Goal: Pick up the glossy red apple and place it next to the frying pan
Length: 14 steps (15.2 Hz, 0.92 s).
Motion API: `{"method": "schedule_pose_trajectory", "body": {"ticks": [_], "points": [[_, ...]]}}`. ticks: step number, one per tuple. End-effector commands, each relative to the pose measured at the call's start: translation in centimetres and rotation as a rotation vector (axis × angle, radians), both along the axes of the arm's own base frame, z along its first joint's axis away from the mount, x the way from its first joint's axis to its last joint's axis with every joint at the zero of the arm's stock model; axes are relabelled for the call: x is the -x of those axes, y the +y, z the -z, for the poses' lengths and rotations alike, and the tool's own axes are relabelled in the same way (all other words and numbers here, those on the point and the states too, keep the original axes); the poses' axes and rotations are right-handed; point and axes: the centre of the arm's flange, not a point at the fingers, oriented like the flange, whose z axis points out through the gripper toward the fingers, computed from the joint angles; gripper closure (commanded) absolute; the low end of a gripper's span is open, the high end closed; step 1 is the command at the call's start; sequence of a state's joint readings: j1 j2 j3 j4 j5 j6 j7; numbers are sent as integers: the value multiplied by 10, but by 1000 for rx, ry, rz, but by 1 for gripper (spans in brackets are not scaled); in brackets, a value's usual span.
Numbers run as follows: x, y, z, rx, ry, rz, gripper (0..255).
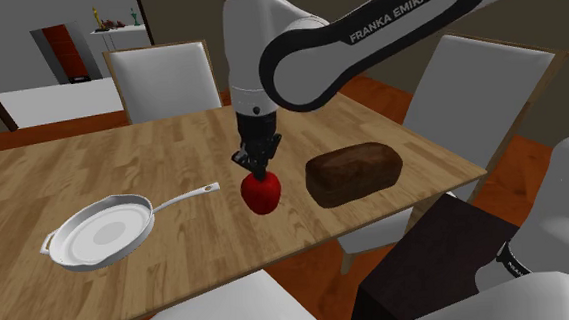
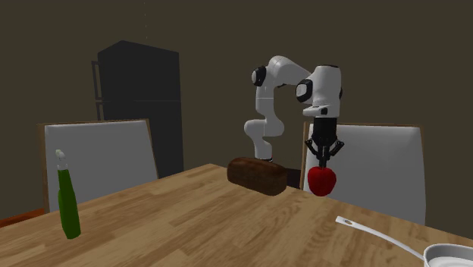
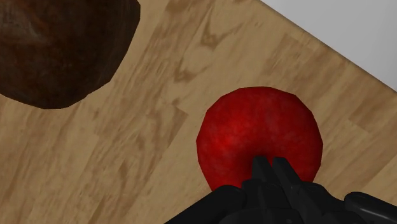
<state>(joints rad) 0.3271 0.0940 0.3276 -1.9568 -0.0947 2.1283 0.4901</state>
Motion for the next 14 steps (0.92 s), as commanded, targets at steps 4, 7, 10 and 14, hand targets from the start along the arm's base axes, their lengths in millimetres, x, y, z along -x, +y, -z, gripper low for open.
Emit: {"method": "schedule_pose_trajectory", "body": {"ticks": [4, 7, 10, 14], "points": [[0, 0, 27, 0, 0, 0, 255], [0, 0, 36, 0, 0, 0, 255], [0, 0, 36, 0, 0, 0, 255], [0, 0, 36, 0, 0, 0, 0]]}}
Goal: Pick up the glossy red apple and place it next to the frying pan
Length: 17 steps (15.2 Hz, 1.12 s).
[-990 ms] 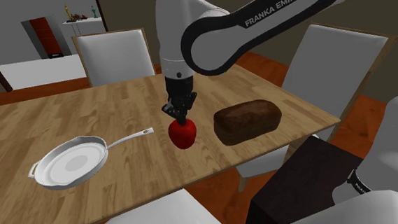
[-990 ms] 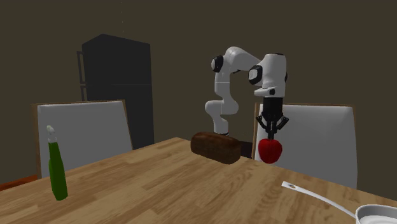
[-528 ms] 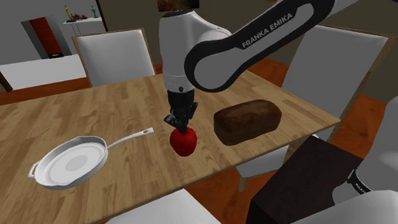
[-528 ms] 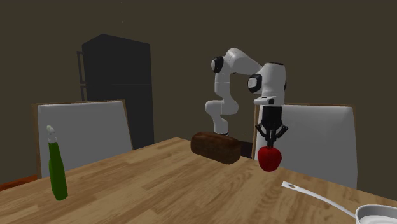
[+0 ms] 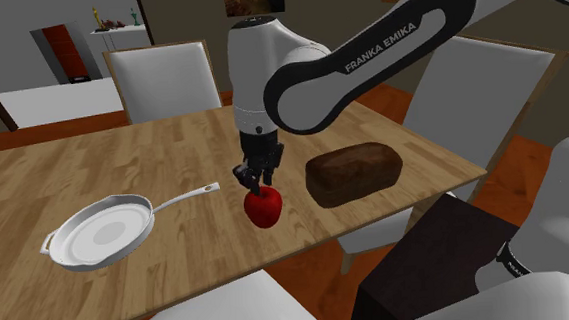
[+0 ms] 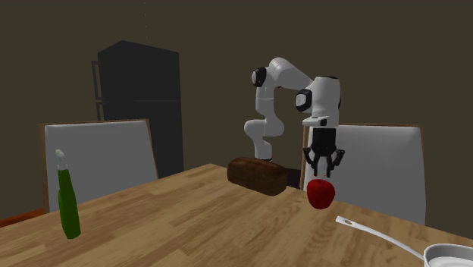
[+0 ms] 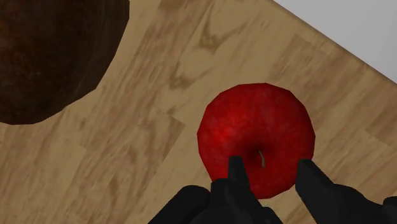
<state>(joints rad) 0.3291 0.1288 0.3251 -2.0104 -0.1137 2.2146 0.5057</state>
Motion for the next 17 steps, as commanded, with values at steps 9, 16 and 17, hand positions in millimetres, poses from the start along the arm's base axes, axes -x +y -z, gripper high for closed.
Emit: {"method": "schedule_pose_trajectory", "body": {"ticks": [9, 16, 17], "points": [[5, -1, -50, 0, 0, 0, 0], [5, -1, -50, 0, 0, 0, 0], [5, -1, -50, 0, 0, 0, 0]]}}
